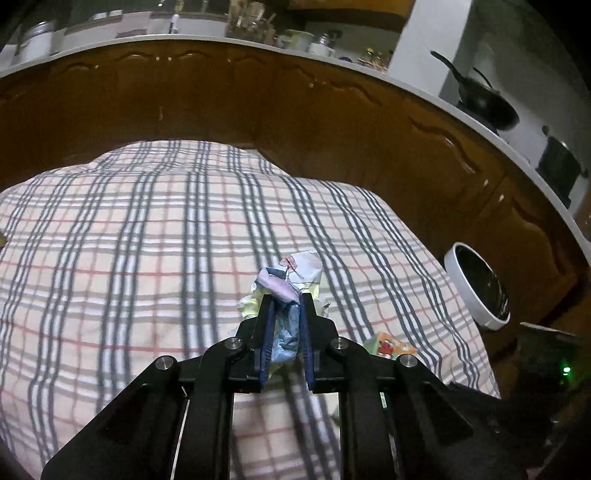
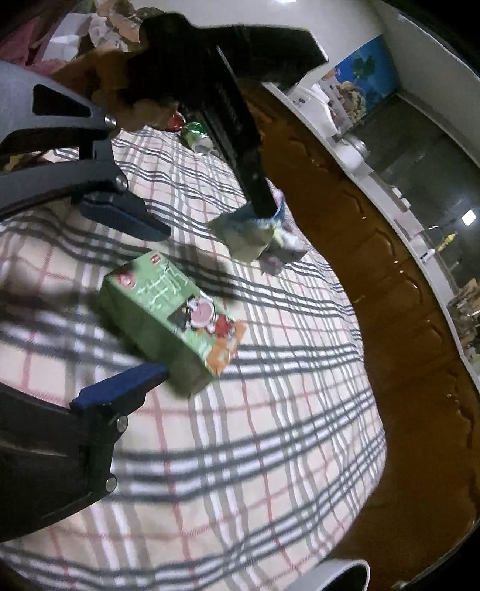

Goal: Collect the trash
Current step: 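Grasp a pink-and-blue wrapper with the left tool while the right tool grasps the green milk carton, then carry the wrapper and green carton over the bin and open both tools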

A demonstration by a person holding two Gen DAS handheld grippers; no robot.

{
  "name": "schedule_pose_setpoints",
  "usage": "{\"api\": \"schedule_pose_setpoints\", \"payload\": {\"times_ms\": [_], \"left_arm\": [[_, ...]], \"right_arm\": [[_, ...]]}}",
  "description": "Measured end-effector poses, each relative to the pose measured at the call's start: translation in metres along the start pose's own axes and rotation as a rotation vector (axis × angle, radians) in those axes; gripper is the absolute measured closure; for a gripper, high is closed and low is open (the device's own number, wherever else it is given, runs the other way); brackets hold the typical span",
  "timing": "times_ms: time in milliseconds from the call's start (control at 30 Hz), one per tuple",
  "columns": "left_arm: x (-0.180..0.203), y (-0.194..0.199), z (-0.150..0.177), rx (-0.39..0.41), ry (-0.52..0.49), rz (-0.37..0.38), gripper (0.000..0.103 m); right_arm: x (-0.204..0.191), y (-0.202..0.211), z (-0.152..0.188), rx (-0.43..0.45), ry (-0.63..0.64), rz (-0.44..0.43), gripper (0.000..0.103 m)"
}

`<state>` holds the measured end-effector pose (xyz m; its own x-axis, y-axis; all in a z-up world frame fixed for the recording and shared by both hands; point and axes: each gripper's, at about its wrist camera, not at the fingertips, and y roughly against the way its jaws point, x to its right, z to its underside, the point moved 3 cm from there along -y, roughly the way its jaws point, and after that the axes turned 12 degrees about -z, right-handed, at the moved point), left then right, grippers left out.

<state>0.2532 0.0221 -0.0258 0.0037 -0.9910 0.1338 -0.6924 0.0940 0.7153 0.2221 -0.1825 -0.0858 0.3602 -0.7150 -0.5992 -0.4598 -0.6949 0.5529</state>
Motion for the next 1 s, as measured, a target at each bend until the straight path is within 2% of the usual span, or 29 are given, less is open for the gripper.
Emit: {"api": "schedule_pose_setpoints", "payload": {"times_ms": [33,67,300,400,500,633,1000], "left_arm": [[-0.005,0.001,-0.001,0.003,0.008,-0.002,0.091],[-0.010,0.003,-0.001,0.006,0.016,-0.004,0.091],[-0.024,0.003,0.002,0.000,0.036,-0.013,0.091],[-0.024,0.002,0.003,-0.004,0.036,-0.011,0.091],[-0.021,0.002,0.002,-0.005,0.030,-0.006,0.091],[-0.008,0.001,0.003,-0.009,0.004,0.013,0.091],[0.077,-0.001,0.011,-0.028,-0.125,0.125,0.091]], "right_arm": [[-0.001,-0.005,-0.001,-0.010,0.000,0.006,0.023],[-0.002,-0.010,-0.002,-0.019,-0.003,0.014,0.022],[0.005,-0.036,-0.019,-0.042,-0.018,0.076,0.022],[0.004,-0.040,-0.019,-0.059,0.031,0.126,0.040],[0.006,-0.035,-0.017,-0.061,0.052,0.122,0.045],[0.008,-0.012,-0.016,-0.023,0.072,0.117,0.053],[0.048,0.080,-0.030,0.142,0.024,0.185,0.055]]}}
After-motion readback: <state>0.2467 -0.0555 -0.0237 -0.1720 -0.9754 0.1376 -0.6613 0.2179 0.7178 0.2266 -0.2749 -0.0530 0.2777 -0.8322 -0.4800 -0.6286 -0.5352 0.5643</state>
